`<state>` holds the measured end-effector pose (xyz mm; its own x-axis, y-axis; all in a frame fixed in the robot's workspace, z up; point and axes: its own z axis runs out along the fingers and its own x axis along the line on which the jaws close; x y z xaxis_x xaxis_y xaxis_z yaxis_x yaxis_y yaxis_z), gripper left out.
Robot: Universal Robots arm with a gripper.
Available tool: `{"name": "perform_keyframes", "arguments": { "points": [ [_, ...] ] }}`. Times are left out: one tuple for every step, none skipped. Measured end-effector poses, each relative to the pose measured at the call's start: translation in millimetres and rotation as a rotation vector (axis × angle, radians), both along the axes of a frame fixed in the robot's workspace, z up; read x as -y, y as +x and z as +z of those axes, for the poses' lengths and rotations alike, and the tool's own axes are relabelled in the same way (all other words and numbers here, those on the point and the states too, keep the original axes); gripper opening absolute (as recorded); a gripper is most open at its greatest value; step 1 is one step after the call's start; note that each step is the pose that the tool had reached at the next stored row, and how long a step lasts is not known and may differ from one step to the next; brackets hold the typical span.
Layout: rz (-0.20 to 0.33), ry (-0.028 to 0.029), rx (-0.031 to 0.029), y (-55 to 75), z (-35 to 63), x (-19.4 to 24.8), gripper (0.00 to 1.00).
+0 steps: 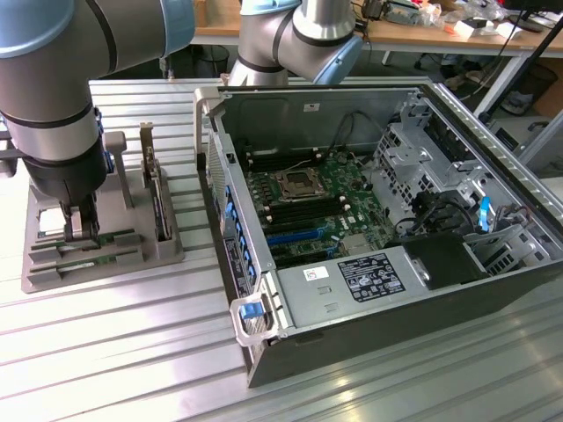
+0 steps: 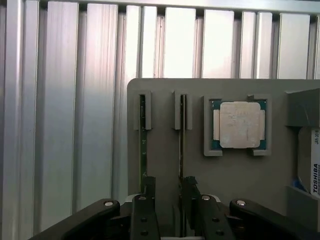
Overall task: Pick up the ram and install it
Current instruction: 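Pick up the ram and move it above insertion slot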
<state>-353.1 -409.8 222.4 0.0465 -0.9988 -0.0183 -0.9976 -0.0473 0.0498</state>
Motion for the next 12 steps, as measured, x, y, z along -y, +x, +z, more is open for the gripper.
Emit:
{"name": "perform_keyframes", "arguments": {
  "points": [
    [0.004,0.0,0.0,-0.1,-0.3,2.3,0.36],
    [0.01,-0.0001,-0.0001,-0.4,-0.8,5.9,0.36],
    [0.016,0.0,0.0,-0.6,-1.3,9.3,0.36],
    [0.019,0.0,0.0,-0.7,-1.5,11.0,0.36],
    [0.026,0.0001,0.0,-0.8,-2.1,13.4,0.36],
    [0.034,0.0001,0.0001,-0.9,-2.9,15.1,0.36],
    [0.038,0.0001,0.0001,-0.9,-3.4,15.7,0.36],
    [0.041,0.0,0.0,-0.9,-3.8,16.1,0.36],
    [0.049,-0.0001,-0.0001,-1.0,-4.8,17.2,0.36],
    [0.054,0.0,0.0001,-0.9,-5.7,17.8,0.36],
    [0.059,0.0,0.0001,-1.0,-6.8,18.4,0.36],
    [0.06,-0.0001,0.0,-1.1,-9.2,19.0,0.36]
  ]
}}
